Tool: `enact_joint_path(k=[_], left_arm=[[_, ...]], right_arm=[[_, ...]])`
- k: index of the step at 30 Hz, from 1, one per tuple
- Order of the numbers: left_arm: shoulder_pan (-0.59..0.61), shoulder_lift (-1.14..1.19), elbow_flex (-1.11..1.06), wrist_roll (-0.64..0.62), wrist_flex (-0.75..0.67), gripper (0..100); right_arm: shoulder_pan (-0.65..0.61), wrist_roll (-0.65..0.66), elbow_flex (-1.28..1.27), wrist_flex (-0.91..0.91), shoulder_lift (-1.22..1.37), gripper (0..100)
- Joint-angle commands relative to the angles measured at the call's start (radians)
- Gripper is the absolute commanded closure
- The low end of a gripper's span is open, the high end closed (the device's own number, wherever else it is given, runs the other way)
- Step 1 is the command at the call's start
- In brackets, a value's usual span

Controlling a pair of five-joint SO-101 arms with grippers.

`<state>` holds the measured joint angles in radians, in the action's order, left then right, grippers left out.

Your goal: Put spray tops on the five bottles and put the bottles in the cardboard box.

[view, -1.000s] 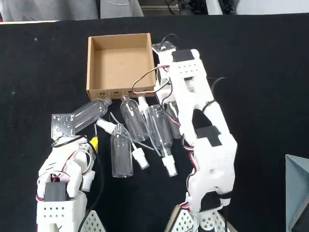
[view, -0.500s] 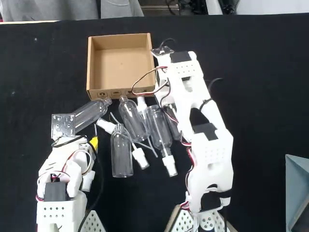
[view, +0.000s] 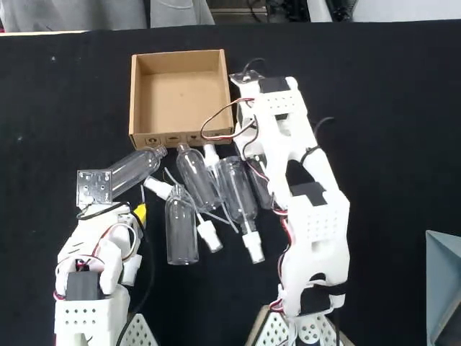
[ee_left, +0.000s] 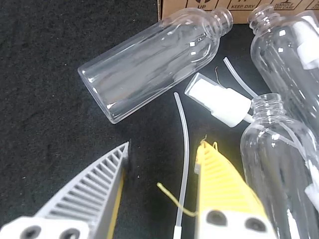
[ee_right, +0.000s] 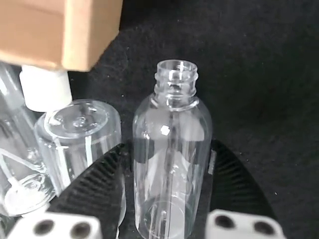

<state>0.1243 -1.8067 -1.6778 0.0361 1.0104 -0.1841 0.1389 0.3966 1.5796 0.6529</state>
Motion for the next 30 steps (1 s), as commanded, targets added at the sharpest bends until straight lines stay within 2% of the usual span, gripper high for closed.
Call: enact_joint_path(k=[1, 10, 16, 30], left_arm=[[0.005, -0.005, -0.022, 0.0, 0.005, 80], [0.005, -0.005, -0.022, 0.0, 0.005, 80], [0.005, -0.005, -0.022, 0.0, 0.005, 80], [0.005, -0.005, -0.022, 0.0, 0.005, 80]], right_arm=[[0.037, -0.009, 0.019, 0.003, 0.012, 81.1], [0.037, -0.002, -0.007, 0.012, 0.012, 81.3], [0.041, -0.006, 0.002, 0.038, 0.01, 91.2], [0.041, 0.002, -0.002, 0.133, -0.101, 96.6]])
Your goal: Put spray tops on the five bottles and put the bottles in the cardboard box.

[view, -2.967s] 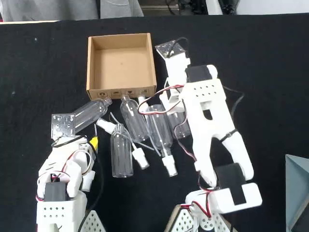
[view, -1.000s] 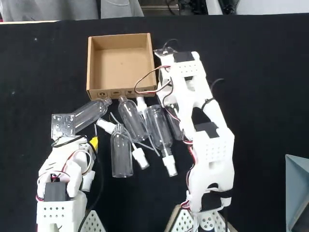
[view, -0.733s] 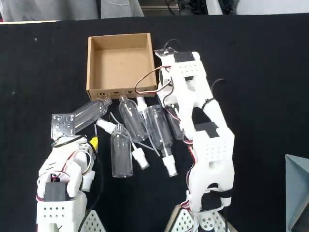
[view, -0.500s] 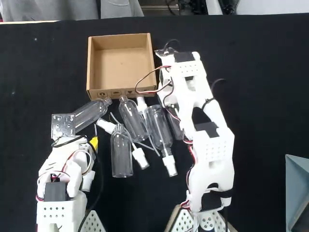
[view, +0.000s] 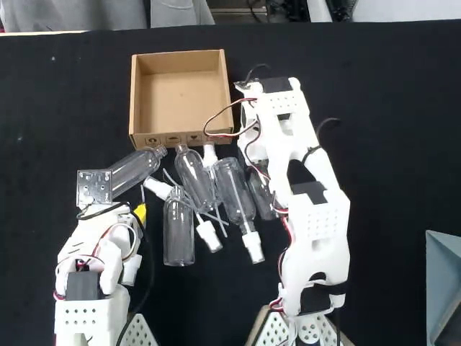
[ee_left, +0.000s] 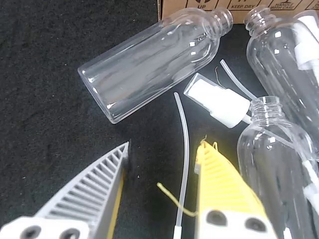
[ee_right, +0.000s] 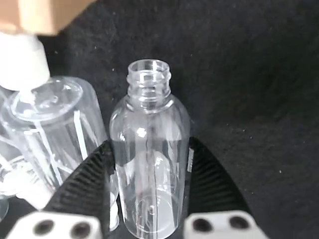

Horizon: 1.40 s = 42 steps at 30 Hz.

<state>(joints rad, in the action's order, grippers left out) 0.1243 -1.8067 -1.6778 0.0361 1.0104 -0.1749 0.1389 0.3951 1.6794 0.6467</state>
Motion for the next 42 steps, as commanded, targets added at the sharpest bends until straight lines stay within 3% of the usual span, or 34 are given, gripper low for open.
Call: enact_joint_path(k=[1, 23, 32, 42], left_arm=[[0.005, -0.005, -0.022, 0.0, 0.005, 80], [0.005, -0.005, -0.022, 0.0, 0.005, 80], [0.005, -0.005, -0.022, 0.0, 0.005, 80], [0.005, -0.005, -0.022, 0.0, 0.005, 80]], right_arm=[[0.032, 0.002, -0.001, 0.041, -0.104, 96.6], [0.028, 0.003, -0.156, 0.075, -0.441, 96.6], [0.028, 0.074, -0.262, 0.074, -0.591, 96.6], [0.026, 0.071, -0.427, -0.003, -0.817, 96.6]])
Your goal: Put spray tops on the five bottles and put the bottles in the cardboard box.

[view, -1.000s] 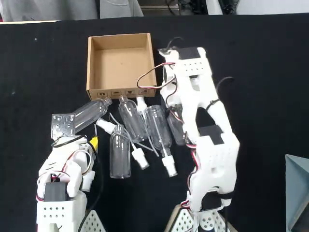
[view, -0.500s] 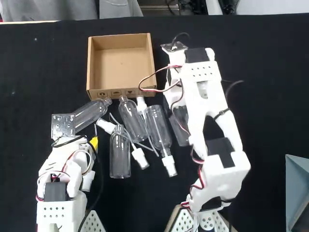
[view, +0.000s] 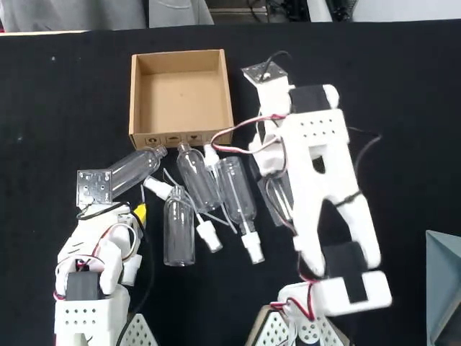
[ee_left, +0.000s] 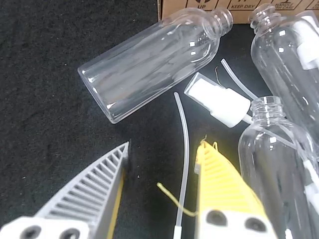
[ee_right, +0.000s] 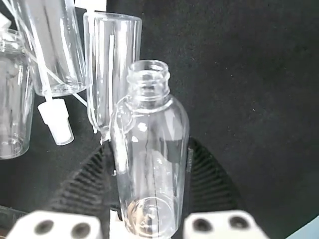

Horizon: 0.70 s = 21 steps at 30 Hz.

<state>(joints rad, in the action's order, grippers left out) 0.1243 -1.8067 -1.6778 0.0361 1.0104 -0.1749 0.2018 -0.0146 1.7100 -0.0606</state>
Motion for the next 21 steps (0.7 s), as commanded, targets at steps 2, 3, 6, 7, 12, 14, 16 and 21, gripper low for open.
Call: enact_joint_path(k=[2, 3, 6, 7, 12, 14, 16, 21], left_arm=[[0.005, -0.005, -0.022, 0.0, 0.005, 80], [0.005, -0.005, -0.022, 0.0, 0.005, 80], [0.005, -0.005, -0.022, 0.0, 0.005, 80], [0.005, -0.005, -0.022, 0.0, 0.005, 80], [0.005, -0.005, -0.022, 0.0, 0.005, 80], [0.005, -0.005, -0.022, 0.0, 0.005, 80], [0.005, -0.005, -0.022, 0.0, 0.005, 80], [0.005, -0.005, -0.022, 0.0, 0.005, 80]], right_arm=[[0.026, 0.005, -0.051, -0.051, -0.153, 96.6], [0.025, 0.002, -0.068, -0.06, -0.174, 96.6], [0.025, 0.0, -0.111, -0.083, -0.242, 96.6], [0.025, 0.0, -0.125, -0.089, -0.265, 96.6], [0.025, -0.002, -0.2, -0.133, -0.378, 96.6], [0.025, -0.002, -0.242, -0.164, -0.423, 96.6], [0.025, -0.002, -0.289, -0.203, -0.466, 96.6], [0.025, -0.002, -0.407, -0.299, -0.581, 96.6]])
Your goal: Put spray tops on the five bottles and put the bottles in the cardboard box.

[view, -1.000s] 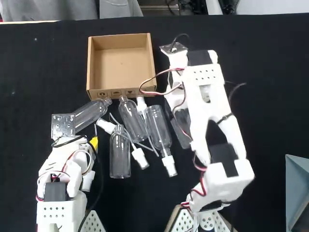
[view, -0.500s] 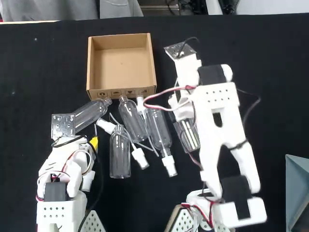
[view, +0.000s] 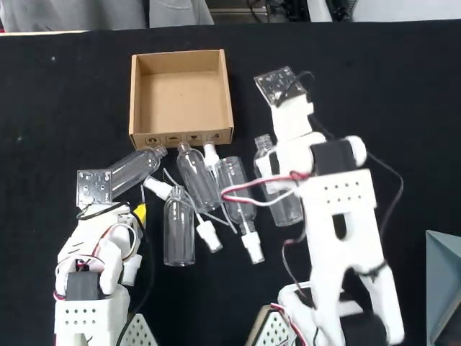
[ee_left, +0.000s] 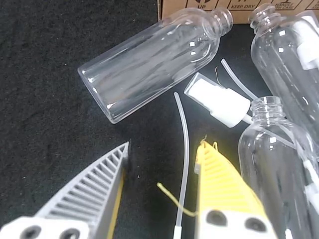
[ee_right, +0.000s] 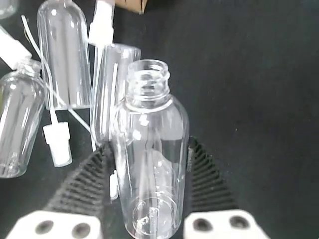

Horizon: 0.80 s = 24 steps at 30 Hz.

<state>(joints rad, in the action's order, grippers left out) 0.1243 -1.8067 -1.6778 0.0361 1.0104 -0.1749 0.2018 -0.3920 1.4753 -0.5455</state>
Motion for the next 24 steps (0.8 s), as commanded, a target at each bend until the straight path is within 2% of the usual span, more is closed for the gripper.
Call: enact_joint_path(k=[1, 19, 24], left_arm=[[0.005, -0.005, -0.022, 0.0, 0.005, 80], [0.005, -0.005, -0.022, 0.0, 0.005, 80], [0.005, -0.005, -0.022, 0.0, 0.005, 80]], right_arm=[[0.025, -0.002, -0.053, -0.083, -0.122, 96.6], [0.025, -0.003, -0.398, -0.273, -0.519, 96.6], [0.025, -0.057, -0.461, -0.333, -0.575, 96.6]])
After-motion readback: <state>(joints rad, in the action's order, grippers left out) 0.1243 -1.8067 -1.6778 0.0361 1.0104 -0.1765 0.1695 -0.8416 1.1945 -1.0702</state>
